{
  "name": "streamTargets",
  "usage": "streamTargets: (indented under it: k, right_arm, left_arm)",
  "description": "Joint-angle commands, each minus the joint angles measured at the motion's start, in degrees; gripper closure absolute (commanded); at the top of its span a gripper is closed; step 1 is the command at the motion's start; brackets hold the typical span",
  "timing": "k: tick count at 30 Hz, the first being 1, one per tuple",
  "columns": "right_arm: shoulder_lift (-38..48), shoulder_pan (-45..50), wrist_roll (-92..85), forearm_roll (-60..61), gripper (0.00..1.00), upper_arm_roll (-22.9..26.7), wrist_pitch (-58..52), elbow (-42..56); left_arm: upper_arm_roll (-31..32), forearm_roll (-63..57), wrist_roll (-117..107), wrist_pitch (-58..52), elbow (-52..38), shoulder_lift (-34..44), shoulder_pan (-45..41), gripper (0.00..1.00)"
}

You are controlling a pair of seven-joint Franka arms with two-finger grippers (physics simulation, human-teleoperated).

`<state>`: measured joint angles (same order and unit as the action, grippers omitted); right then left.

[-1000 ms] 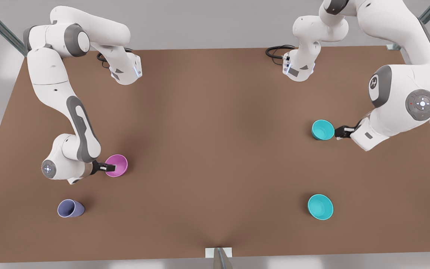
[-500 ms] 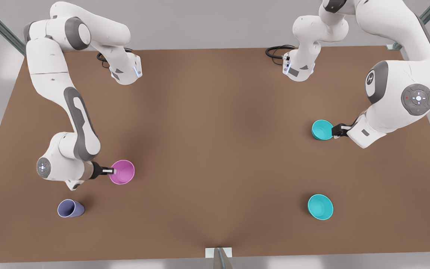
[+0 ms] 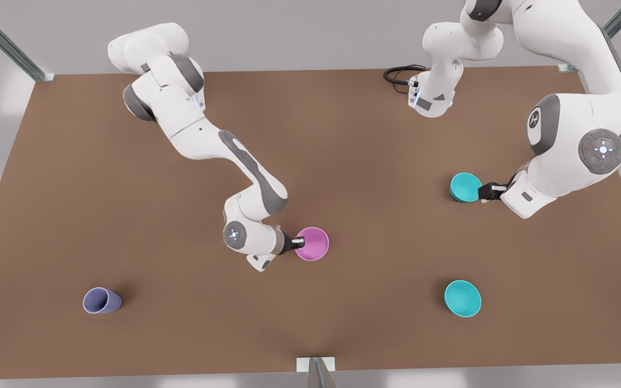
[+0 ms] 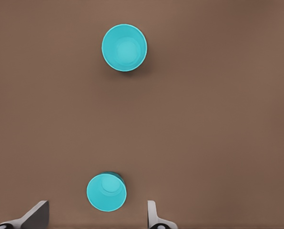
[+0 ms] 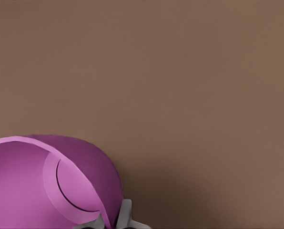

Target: Stack the blue bowl on the pink bowl

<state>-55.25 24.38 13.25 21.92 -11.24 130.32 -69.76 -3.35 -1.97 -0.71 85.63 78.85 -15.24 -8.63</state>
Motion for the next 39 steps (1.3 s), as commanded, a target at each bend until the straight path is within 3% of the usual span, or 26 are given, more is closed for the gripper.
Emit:
streamTargets:
  k: [1, 6, 7, 8, 11, 14, 17, 20, 23, 25, 28, 36, 37, 39]
  right_arm:
    - [-1.09, 1.02, 26.91, -0.30, 0.79, 0.86, 4.06, 1.03]
    - [-3.11, 1.28, 26.82, -0.30, 0.78, 0.86, 3.45, 3.49]
    - [-3.20, 1.28, 26.82, -0.30, 0.12, 0.86, 3.45, 3.66]
    - [-3.20, 1.28, 26.82, -0.30, 0.00, 0.86, 3.45, 3.66]
    - [-2.41, 1.11, 26.82, -0.21, 0.00, 0.86, 3.36, 3.75]
    - [3.21, -3.11, 26.74, 0.06, 0.00, 0.86, -3.48, 3.14]
    - [12.01, -15.32, 15.76, -8.11, 0.00, 0.86, -32.48, 3.22]
    - [17.45, -28.16, -4.28, -18.40, 0.00, 0.95, -52.79, 5.68]
    - [24.47, -31.68, -11.40, -24.63, 0.00, 1.30, -67.21, 11.93]
    - [32.65, -31.07, -19.57, -27.46, 0.00, 4.81, -68.10, 10.87]
    - [42.68, -30.18, -19.85, -27.46, 0.00, 5.26, -62.64, 0.85]
    - [40.22, -30.97, -19.50, -27.72, 0.00, 5.26, -62.47, 0.76]
    - [40.22, -30.98, -19.49, -27.72, 0.00, 5.26, -62.38, 0.68]
    - [41.36, -31.06, -19.32, -27.72, 0.00, 5.26, -60.45, -0.81]
  left_arm:
    - [0.01, 0.13, -0.43, -0.90, -0.10, 0.12, 0.01, 0.00]
    - [-0.34, 0.30, -0.26, -0.55, -0.10, -0.75, 0.89, 0.00]
    - [-0.87, 1.62, -0.08, 0.59, -0.18, -2.95, 0.98, 0.00]
    - [-0.96, 2.67, -0.43, 4.01, -0.36, -6.37, 1.16, 0.00]
    - [-1.05, 7.16, 0.62, 12.27, -16.00, -23.78, 7.57, 0.00]
    - [0.01, 10.84, 0.62, 29.67, -18.72, -32.30, 10.91, 0.00]
    - [1.41, 15.68, 0.62, 38.91, -20.75, -38.46, 13.11, 0.00]
    - [3.79, 18.67, 0.36, 47.79, -20.40, -43.38, 13.20, 0.00]
    - [5.37, 23.15, -1.58, 48.32, -19.87, -45.23, 13.29, 0.00]
    - [5.37, 22.89, 0.26, 48.05, -18.83, -46.11, 13.64, 0.00]
    - [5.11, 22.63, 1.41, 47.53, -18.11, -46.11, 13.99, 0.00]
    - [5.11, 22.36, 0.36, 46.30, -14.86, -45.05, 13.29, 0.00]
    - [5.11, 22.36, 0.27, 46.30, -14.86, -45.05, 13.29, 0.04]
    - [5.11, 22.71, 0.18, 44.98, -14.86, -44.79, 13.29, 0.42]
